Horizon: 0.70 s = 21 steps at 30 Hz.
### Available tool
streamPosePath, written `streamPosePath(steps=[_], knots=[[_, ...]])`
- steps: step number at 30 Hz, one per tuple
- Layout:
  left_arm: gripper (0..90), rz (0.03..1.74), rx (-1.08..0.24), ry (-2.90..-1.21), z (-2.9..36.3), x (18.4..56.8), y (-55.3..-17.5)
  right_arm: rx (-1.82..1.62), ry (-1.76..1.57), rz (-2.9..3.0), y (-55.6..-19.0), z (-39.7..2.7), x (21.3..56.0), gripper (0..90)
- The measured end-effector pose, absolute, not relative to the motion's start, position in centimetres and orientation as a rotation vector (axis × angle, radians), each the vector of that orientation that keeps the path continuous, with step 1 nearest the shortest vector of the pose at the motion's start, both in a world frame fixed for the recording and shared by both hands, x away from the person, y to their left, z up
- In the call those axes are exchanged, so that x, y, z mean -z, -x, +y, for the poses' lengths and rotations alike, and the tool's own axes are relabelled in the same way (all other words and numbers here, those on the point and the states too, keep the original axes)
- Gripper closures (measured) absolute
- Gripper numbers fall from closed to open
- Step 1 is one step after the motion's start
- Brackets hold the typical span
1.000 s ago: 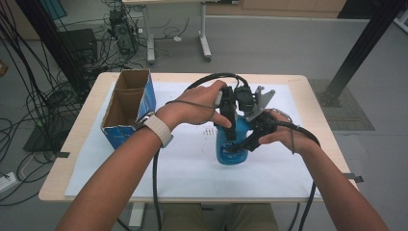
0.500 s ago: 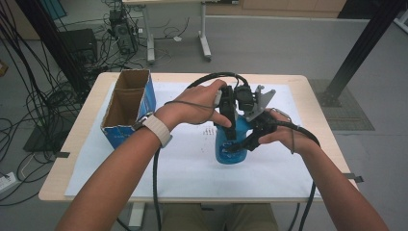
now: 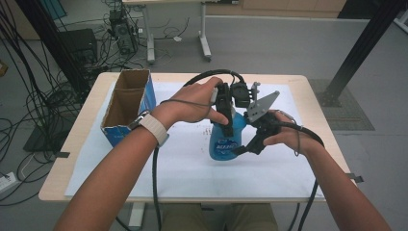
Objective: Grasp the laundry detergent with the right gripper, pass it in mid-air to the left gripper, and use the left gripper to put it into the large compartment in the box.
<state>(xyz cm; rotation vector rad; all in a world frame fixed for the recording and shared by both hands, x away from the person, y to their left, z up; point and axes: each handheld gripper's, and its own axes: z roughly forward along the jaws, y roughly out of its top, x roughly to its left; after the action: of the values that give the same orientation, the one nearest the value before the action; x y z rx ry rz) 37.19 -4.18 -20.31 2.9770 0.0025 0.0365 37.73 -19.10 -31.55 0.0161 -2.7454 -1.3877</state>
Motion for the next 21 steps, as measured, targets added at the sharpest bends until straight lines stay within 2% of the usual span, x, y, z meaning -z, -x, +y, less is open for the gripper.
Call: streamPosePath(steps=[5, 21], knots=[[37.0, 0.039, -0.046, -2.981, -3.6, 20.2, -37.4, 1.370, 0.082, -2.777, -38.2, -20.7, 31.1, 9.2], [37.0, 0.264, -0.132, -2.978, -2.1, 19.2, -38.1, 1.172, 0.177, -2.959, -38.5, -23.8, 30.3, 8.4]])
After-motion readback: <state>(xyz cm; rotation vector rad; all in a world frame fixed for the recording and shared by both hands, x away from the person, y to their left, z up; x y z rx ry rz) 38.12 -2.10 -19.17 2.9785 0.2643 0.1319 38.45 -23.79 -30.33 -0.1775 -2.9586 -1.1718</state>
